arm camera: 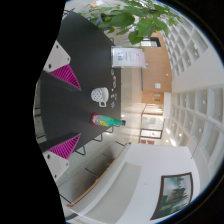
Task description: Pour water
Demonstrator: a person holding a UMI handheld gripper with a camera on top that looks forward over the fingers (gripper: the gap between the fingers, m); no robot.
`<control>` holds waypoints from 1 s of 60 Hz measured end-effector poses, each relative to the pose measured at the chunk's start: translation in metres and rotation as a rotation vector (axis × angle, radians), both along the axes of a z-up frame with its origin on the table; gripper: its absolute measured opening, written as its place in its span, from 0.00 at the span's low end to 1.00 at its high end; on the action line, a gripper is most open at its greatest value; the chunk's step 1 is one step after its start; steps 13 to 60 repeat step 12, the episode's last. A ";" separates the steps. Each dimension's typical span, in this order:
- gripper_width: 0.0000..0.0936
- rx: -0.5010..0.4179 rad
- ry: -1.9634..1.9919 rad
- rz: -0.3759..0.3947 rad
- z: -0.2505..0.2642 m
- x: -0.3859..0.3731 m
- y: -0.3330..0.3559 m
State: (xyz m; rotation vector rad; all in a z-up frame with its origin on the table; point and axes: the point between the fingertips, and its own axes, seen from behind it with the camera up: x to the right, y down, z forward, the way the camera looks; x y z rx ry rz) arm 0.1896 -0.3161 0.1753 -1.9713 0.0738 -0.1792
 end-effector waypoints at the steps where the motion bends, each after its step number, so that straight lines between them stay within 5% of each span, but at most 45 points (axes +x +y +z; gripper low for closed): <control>1: 0.92 0.003 -0.001 -0.002 0.001 0.000 -0.001; 60: 0.91 0.022 0.022 -0.014 0.005 -0.002 -0.007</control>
